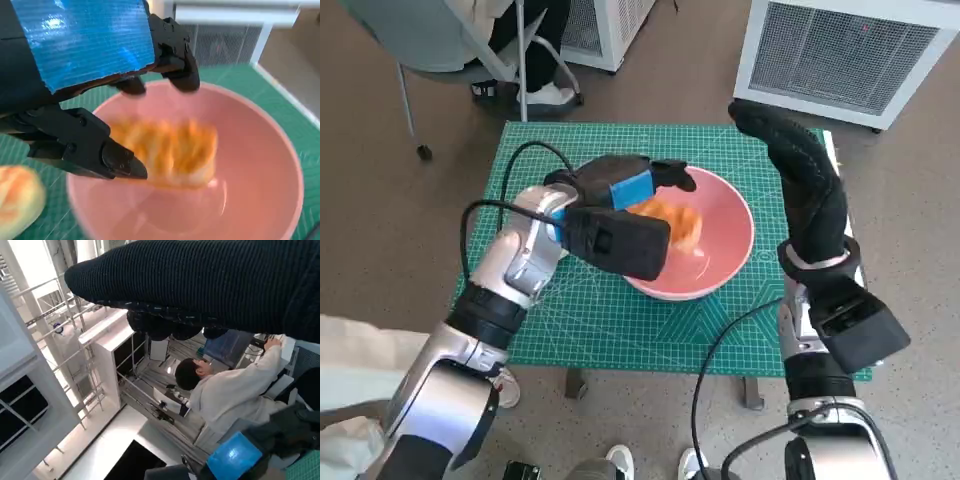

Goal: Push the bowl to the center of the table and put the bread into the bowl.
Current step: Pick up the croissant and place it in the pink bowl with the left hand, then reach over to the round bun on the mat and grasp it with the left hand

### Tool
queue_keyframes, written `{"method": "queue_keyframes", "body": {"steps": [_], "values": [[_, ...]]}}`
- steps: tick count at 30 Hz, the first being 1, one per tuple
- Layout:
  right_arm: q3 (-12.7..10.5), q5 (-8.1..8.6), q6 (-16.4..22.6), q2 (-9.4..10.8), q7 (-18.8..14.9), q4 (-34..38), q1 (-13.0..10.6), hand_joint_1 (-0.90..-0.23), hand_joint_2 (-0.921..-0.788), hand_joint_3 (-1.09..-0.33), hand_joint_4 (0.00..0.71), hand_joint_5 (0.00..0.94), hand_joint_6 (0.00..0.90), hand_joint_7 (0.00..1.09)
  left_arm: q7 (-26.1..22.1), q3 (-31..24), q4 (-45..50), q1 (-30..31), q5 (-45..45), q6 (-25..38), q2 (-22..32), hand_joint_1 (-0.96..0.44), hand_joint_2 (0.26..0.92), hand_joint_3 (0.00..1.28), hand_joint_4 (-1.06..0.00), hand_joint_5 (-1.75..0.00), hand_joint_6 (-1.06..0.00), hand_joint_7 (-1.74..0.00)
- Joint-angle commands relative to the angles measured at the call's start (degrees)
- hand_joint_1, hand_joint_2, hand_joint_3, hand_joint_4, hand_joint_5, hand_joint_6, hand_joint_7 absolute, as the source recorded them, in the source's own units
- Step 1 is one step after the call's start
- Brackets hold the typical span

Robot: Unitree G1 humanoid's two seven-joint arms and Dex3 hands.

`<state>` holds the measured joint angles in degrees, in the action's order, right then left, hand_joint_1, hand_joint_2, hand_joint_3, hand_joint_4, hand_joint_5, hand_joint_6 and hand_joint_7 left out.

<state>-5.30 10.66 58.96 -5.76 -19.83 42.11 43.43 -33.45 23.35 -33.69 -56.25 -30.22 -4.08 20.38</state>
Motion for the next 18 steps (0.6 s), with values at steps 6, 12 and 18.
{"method": "queue_keyframes", "body": {"steps": [6, 12, 18], "values": [[0.24, -0.85, -0.78, 0.91, 0.61, -0.15, -1.46, -0.602, -0.921, -0.839, 0.253, 0.172, -0.001, 0.75, -0.48, -4.16, 8.41, 3.59, 3.47, -0.18, 4.28, -0.22, 0.835, 0.02, 0.0, 0.0, -0.1, -0.23], [0.23, -1.91, -0.37, 1.03, 1.18, 0.4, -1.37, -0.59, -0.921, -0.847, 0.25, 0.177, -0.001, 0.75, -1.36, -7.72, 14.81, 6.45, 5.09, 1.05, 8.6, -0.22, 0.841, 0.01, 0.0, 0.0, -0.13, -0.13], [0.23, -2.2, -0.22, 1.08, 1.28, 0.42, -1.41, -0.583, -0.921, -0.856, 0.246, 0.183, -0.001, 0.75, -2.31, -12.22, 20.45, 10.01, 7.03, 3.15, 13.23, -0.2, 0.843, 0.0, 0.0, 0.0, -0.15, -0.09]]}}
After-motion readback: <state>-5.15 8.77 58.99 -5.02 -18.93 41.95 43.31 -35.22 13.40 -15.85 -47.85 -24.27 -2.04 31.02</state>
